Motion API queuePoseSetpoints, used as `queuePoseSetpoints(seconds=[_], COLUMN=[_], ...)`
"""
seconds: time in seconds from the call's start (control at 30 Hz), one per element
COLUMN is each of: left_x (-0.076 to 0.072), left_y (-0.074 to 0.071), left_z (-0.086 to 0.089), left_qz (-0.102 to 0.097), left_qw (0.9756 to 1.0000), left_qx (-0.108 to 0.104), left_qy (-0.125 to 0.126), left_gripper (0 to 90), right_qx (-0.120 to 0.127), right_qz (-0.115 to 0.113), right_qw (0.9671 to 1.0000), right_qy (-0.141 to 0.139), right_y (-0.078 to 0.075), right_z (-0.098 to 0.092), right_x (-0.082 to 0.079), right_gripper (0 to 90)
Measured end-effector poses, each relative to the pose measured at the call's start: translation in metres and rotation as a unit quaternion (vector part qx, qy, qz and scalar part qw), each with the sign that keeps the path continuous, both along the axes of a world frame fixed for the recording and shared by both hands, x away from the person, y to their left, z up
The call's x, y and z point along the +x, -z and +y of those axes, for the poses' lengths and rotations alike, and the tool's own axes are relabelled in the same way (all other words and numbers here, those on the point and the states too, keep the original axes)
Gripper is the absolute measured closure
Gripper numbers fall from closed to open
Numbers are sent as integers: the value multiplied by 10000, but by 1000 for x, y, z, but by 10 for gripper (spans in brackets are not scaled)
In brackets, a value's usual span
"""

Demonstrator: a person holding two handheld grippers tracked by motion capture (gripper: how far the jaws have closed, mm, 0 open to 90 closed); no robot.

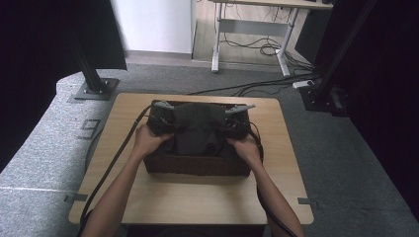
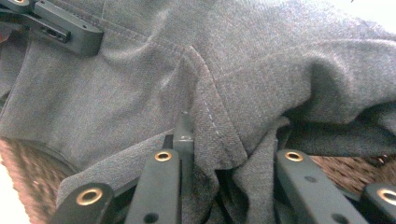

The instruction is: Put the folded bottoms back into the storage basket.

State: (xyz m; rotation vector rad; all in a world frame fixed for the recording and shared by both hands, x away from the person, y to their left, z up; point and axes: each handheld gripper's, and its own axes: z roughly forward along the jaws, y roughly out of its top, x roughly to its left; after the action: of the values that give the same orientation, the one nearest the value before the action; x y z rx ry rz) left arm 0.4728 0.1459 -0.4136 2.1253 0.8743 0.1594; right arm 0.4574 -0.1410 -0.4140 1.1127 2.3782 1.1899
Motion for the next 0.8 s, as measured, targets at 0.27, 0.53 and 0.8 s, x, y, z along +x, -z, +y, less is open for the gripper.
queuePoseSetpoints(seconds=[0.27, 0.53, 0.8], left_x=[3, 7, 15], left_y=[7, 16, 27], left_z=[2, 6, -16], left_qz=[103, 262, 385], left_qw=[9994, 9985, 9963], left_qx=[299, 406, 697], left_qy=[-110, -245, -327], left_gripper=[699, 697, 675], right_qx=[-153, -342, -491], right_qz=[208, 388, 674], right_qw=[9997, 9987, 9963], right_qy=[0, -36, 213], right_y=[12, 19, 27], right_z=[6, 21, 5], right_x=[8, 16, 24], right_gripper=[700, 695, 674])
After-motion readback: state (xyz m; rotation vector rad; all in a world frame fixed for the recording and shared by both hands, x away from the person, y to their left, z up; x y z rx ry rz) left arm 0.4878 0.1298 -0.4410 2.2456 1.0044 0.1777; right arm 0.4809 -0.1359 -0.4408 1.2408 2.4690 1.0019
